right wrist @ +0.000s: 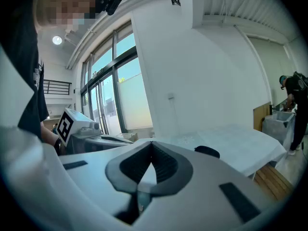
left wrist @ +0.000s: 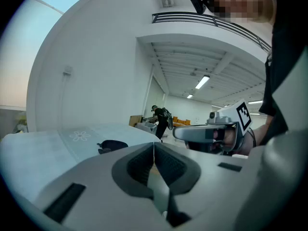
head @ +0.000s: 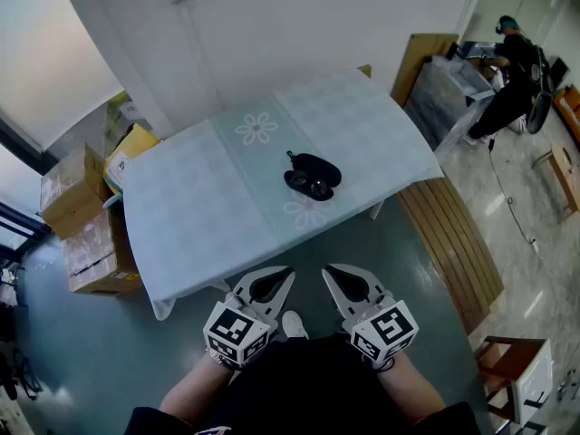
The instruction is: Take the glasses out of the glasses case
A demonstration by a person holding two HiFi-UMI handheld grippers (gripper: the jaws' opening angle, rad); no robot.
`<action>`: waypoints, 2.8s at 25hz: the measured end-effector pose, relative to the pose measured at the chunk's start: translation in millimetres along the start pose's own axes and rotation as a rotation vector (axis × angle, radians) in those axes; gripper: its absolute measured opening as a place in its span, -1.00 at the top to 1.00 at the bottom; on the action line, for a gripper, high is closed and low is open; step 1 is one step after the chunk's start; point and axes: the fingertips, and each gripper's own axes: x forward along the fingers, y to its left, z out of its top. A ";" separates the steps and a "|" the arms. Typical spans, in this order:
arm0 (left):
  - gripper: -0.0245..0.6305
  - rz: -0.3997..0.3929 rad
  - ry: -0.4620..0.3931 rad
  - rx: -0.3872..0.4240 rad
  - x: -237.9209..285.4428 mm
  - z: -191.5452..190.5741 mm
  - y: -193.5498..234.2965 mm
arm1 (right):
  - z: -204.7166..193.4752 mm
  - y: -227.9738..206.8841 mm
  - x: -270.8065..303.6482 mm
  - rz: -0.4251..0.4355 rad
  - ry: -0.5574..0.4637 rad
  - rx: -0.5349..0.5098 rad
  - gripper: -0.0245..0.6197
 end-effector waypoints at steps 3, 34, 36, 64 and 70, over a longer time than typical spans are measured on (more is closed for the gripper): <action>0.83 0.000 -0.002 -0.003 0.2 0.1 1.7 | 1.6 -0.2 2.1 0.000 0.000 -0.005 0.85; 0.83 0.036 0.042 0.280 -2.9 -8.2 19.5 | 15.6 -15.1 36.7 -0.042 0.042 -0.224 0.85; 0.83 0.043 0.044 0.295 -2.3 -8.0 22.6 | 18.1 -16.6 41.3 -0.044 0.046 -0.239 0.85; 0.83 0.194 0.095 0.242 67.5 4.0 93.3 | -13.0 -122.8 150.3 0.079 0.289 -0.300 0.85; 0.83 0.202 0.107 0.223 87.0 6.1 106.4 | -28.7 -149.1 173.9 0.100 0.352 -0.295 0.84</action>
